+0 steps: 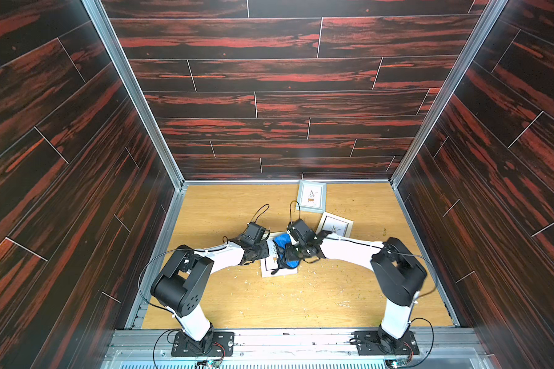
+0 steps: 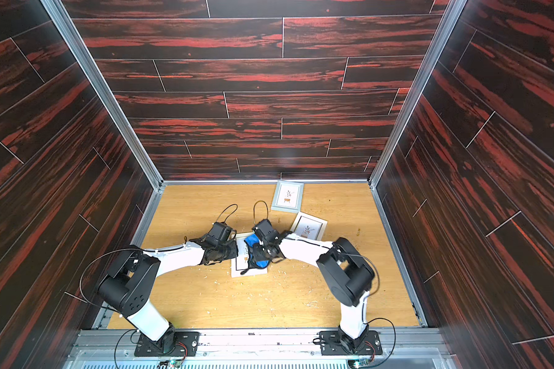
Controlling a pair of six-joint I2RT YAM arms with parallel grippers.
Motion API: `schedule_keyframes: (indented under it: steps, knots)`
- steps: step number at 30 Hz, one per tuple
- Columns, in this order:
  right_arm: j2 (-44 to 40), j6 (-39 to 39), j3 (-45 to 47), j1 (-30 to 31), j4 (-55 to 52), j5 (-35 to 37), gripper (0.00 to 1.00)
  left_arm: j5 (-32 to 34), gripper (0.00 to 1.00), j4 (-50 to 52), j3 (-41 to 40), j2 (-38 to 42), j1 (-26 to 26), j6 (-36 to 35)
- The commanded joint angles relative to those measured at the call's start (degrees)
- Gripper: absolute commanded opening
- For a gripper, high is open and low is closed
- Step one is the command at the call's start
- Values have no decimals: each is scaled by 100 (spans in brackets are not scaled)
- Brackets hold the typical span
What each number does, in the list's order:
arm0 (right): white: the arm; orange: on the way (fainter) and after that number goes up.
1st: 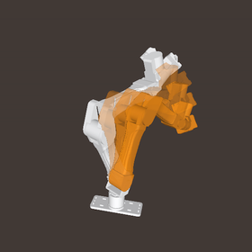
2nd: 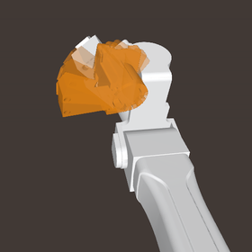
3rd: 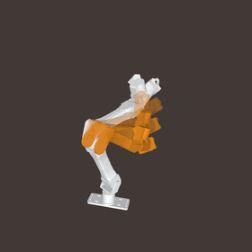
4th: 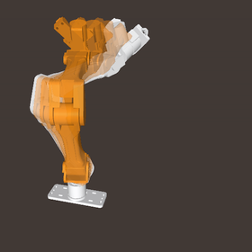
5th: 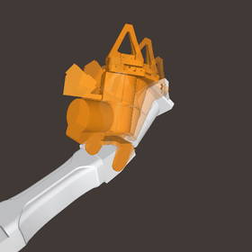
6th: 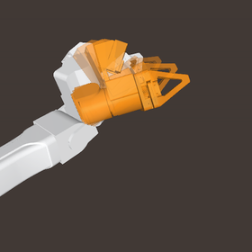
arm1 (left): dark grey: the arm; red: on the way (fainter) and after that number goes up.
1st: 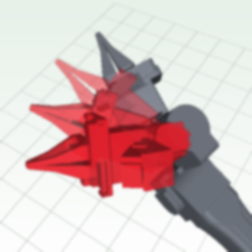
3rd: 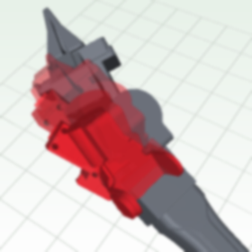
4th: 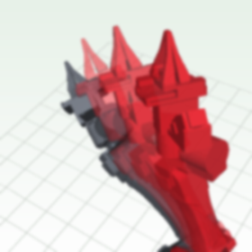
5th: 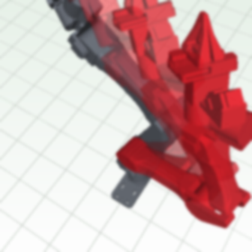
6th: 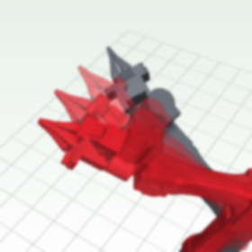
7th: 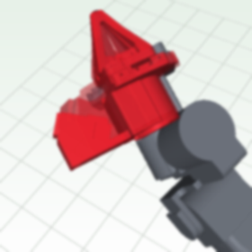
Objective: Wipe the picture frame with a cloth
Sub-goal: Wipe the dirt from the picture frame.
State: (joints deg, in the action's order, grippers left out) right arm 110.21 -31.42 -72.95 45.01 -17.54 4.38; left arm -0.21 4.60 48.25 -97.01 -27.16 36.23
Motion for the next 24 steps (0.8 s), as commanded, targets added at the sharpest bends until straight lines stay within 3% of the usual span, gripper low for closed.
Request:
schedule_keyframes:
  steps: [1,9,18,24]
  knots:
    - [266,230,-417,-200,-314,197,0,428,27,698,-72,41,102,-70]
    - [-523,120,872,58,-282,-52,0,354,27,518,-80,-27,114,74]
    - [441,153,-909,-34,-660,324,0,316,27,560,-61,-48,114,146]
    - [-137,-67,66,246,-690,65,0,496,27,490,-72,-27,114,413]
